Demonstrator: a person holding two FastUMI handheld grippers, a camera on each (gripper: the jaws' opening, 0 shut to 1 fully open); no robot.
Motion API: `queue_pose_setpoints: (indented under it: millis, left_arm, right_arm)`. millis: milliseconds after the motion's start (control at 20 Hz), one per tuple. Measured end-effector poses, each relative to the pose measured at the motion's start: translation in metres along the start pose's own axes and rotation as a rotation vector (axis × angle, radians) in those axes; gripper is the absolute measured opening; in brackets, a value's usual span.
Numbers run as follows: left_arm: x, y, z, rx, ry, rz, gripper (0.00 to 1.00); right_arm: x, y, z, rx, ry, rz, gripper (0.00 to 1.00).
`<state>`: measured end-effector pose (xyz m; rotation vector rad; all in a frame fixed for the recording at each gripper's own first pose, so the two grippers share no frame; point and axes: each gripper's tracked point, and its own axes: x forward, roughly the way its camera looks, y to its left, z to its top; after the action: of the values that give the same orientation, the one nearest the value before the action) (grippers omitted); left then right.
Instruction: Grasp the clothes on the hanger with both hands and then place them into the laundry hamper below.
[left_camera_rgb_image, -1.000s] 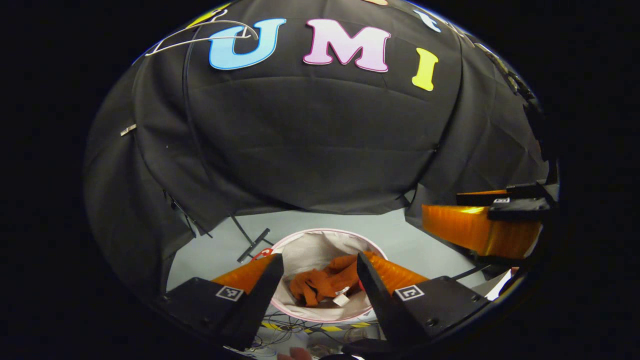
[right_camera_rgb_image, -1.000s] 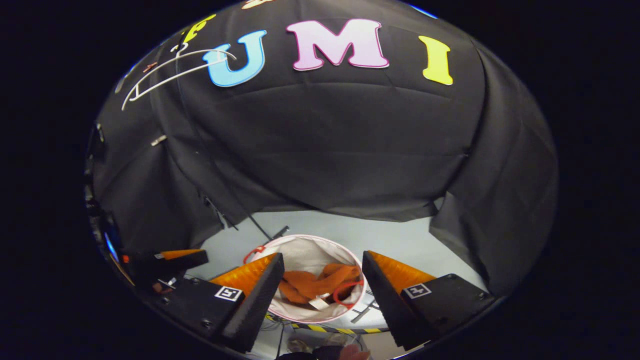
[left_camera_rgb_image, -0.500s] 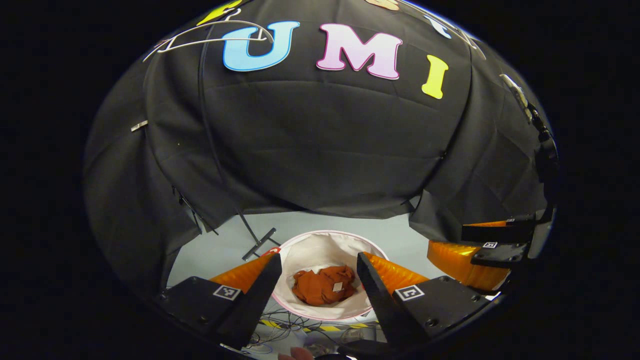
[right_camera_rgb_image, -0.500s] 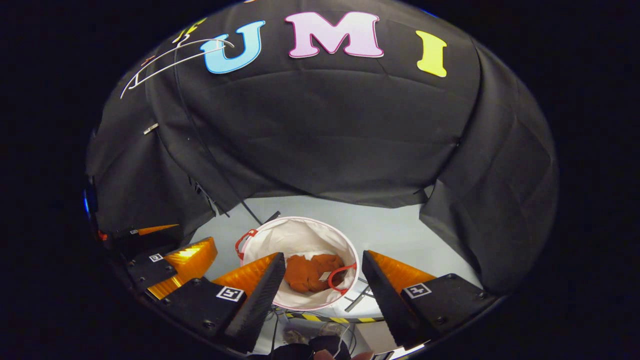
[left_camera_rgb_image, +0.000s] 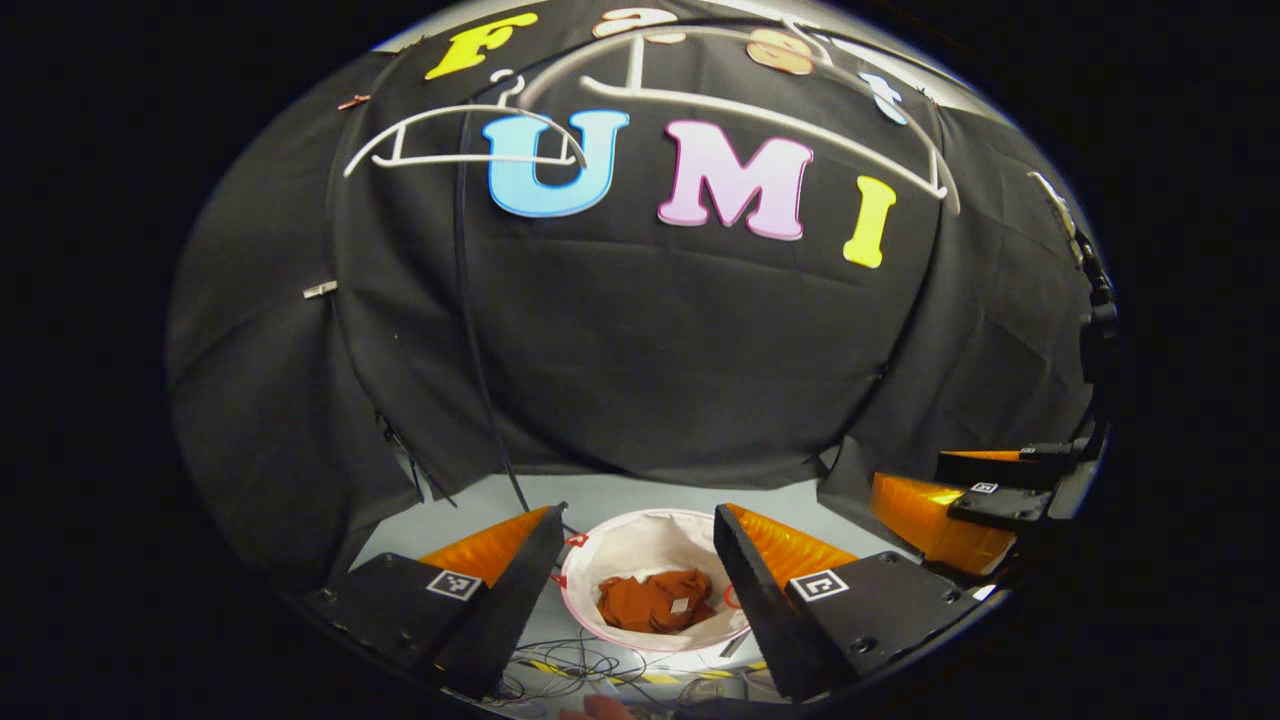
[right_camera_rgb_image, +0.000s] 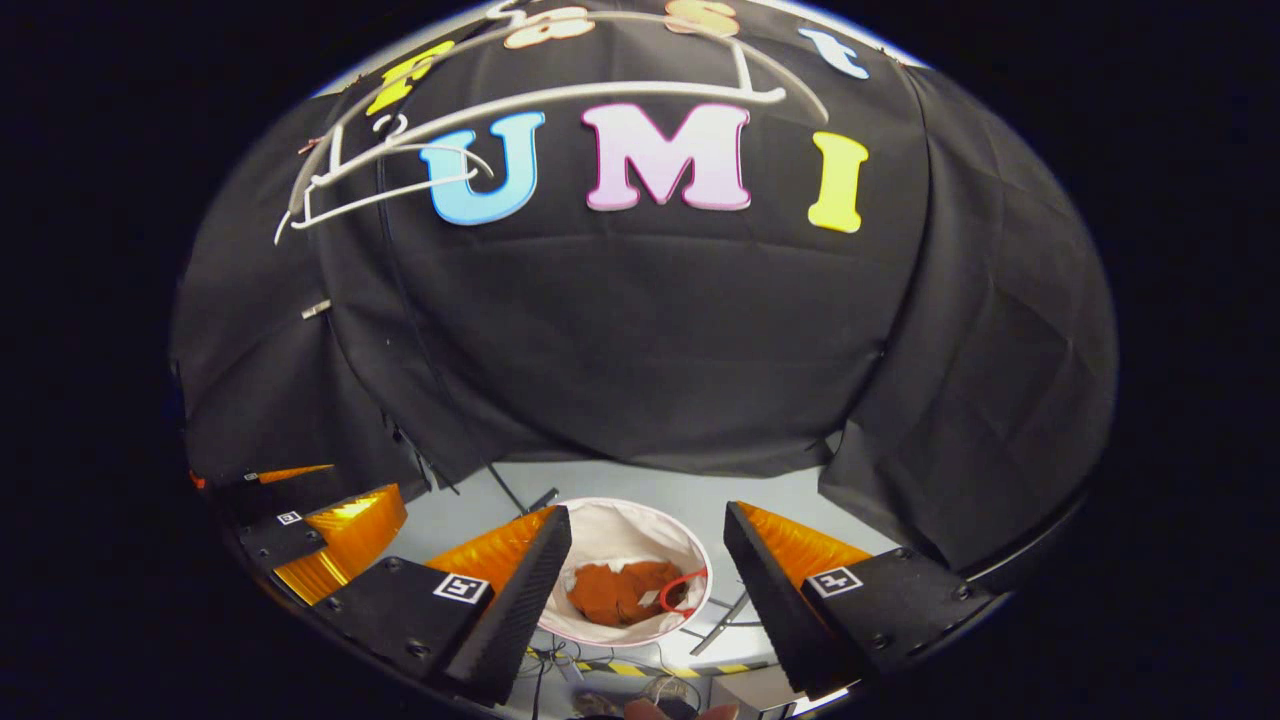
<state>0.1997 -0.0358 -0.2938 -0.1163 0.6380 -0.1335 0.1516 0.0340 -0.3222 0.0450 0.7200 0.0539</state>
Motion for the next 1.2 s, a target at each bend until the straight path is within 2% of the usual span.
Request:
queue_pose_setpoints:
  millis: [250, 550, 950, 1000, 1050, 1100, 1150, 1200]
  left_arm:
    - [-0.072, 0.003, 0.067, 0.022, -0.184, -0.019, 0.95]
    - [-0.154, -0.004, 0.129, 0.041, -0.354, -0.045, 0.95]
    - [-0.233, -0.01, 0.157, 0.083, -0.515, 0.001, 0.92]
    - [-0.24, -0.015, 0.159, 0.082, -0.524, -0.003, 0.99]
    - [-0.249, -0.019, 0.163, 0.081, -0.538, -0.002, 0.92]
    - [-0.256, -0.021, 0.166, 0.077, -0.544, -0.002, 0.94]
    - [-0.263, -0.025, 0.169, 0.075, -0.552, -0.002, 0.95]
    - [-0.27, -0.029, 0.171, 0.071, -0.559, -0.002, 0.95]
  right_arm:
    - [-0.07, 0.019, 0.059, 0.011, -0.163, -0.008, 0.99]
    - [-0.153, 0.022, 0.117, 0.012, -0.377, -0.072, 0.98]
    - [-0.234, 0.007, 0.173, 0.027, -0.567, -0.065, 1.0]
    - [-0.243, 0.004, 0.178, 0.017, -0.586, -0.061, 1.0]
    - [-0.253, 0.002, 0.183, 0.011, -0.608, -0.053, 0.98]
    - [-0.263, -0.001, 0.188, 0.006, -0.623, -0.047, 0.98]
    - [-0.271, -0.005, 0.193, 0.006, -0.64, -0.041, 0.93]
    - [-0.28, -0.008, 0.197, 0.007, -0.655, -0.036, 0.98]
